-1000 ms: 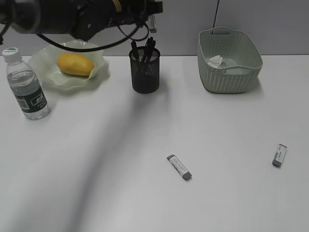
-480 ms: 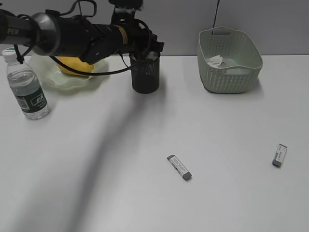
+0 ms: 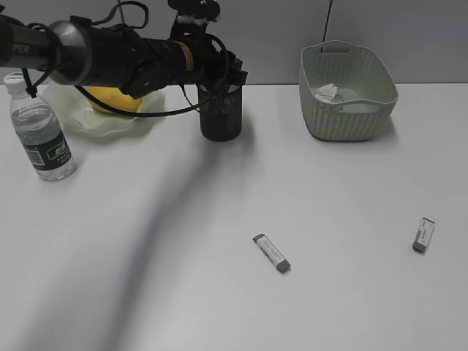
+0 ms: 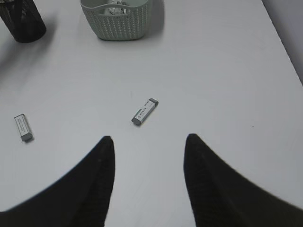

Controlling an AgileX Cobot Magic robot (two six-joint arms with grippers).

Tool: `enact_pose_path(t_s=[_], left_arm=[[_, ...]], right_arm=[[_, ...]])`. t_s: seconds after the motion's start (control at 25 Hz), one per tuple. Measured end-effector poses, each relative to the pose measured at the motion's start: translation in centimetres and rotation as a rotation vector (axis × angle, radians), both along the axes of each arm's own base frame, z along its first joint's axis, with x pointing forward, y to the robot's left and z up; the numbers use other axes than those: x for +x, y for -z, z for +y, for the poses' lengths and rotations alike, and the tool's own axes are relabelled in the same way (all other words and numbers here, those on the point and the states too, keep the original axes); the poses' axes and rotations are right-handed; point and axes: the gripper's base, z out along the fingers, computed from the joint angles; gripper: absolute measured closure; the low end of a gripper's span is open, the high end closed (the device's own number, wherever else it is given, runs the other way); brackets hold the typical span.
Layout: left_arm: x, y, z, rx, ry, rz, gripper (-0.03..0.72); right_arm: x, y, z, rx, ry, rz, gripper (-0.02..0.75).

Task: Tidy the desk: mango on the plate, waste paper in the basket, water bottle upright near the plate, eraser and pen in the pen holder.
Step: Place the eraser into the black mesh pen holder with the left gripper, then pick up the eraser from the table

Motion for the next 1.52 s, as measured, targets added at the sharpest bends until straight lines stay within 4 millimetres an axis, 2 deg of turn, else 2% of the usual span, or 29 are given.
enact_pose_path(t_s=[0.12,0.28,0.52,0.68,0.88,1.04,1.16,1.32,1.4,1.52], left_arm=[[-0.1,-1.0,0.2,-0.001,-0.013,-0.003,0.314],[-0.9,-4.8,0.7,-0.008,-0.058,-0.014,0.312],[-4.1,-11.1,2.1,-0.053,-0.206,0.126,0.312],[-6.5,-13.0,4.1,0.063,-0.290,0.282,0.316],[-9.5,-13.4,6.0,0.332,-0.238,0.476,0.316],[-11.1,-14.1,7.0,0.449,-0.201,0.547,0.318],[-12.2,-14.7,8.1,0.437,-0.191,0.534,0.323],[-14.5,-13.5,10.8,0.344,-0.194,0.547,0.327],[-16.1,-12.0,12.6,0.302,-0.203,0.569,0.327],[-18.4,-11.1,15.6,0.244,-0.222,0.559,0.332]], right_arm=[[0.0,0.0,0.0,0.000,0.000,0.000,0.351],[0.0,0.0,0.0,0.000,0.000,0.000,0.351],[0.0,0.0,0.0,-0.001,0.000,0.000,0.351],[0.0,0.0,0.0,-0.001,0.000,0.000,0.351],[0.0,0.0,0.0,-0.001,0.000,0.000,0.351],[0.0,0.0,0.0,-0.001,0.000,0.000,0.351],[0.0,0.0,0.0,-0.001,0.000,0.000,0.351],[0.0,0.0,0.0,-0.001,0.000,0.000,0.351],[0.0,0.0,0.0,-0.001,0.000,0.000,0.351],[0.1,0.0,0.0,-0.001,0.000,0.003,0.351]])
